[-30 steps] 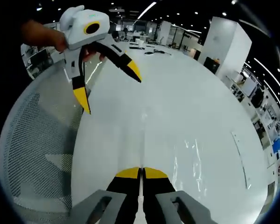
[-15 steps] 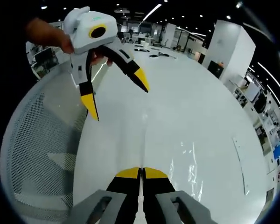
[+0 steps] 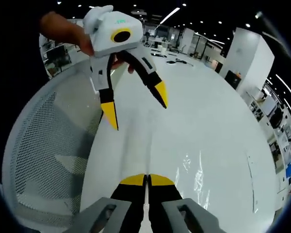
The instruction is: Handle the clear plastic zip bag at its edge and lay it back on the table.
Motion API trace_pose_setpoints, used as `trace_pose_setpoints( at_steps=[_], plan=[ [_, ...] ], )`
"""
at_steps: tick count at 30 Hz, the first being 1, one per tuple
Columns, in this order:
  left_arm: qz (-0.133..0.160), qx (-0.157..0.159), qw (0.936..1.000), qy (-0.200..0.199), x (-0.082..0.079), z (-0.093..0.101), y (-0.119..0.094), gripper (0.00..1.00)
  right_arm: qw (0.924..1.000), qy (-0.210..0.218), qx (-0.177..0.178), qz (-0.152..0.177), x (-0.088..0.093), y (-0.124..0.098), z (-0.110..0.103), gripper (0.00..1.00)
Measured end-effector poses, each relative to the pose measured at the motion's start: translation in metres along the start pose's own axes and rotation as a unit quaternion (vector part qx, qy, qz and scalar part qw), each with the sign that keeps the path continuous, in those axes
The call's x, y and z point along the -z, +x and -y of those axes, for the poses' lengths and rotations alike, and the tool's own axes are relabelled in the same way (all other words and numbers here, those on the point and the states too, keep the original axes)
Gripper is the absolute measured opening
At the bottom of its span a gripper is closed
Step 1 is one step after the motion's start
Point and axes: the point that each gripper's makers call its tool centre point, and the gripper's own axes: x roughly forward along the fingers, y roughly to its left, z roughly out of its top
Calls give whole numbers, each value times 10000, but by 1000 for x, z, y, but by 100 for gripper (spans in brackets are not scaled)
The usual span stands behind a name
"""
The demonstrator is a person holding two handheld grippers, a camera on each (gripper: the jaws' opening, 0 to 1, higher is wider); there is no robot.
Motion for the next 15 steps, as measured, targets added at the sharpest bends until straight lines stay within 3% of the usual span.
trace_pose_setpoints(
  at_steps=[6, 12, 15],
  plan=[
    [-66, 48, 9999, 134, 4, 1, 2, 49, 10000, -31, -72, 30, -2, -2, -4, 0],
    [-214, 140, 9988, 418, 11, 4, 3, 32, 9999, -20, -145, 54, -3, -4, -7, 0],
    [-255, 93, 9981, 557, 15, 3, 4, 28, 9998, -19, -178, 47, -2, -4, -8, 0]
  ],
)
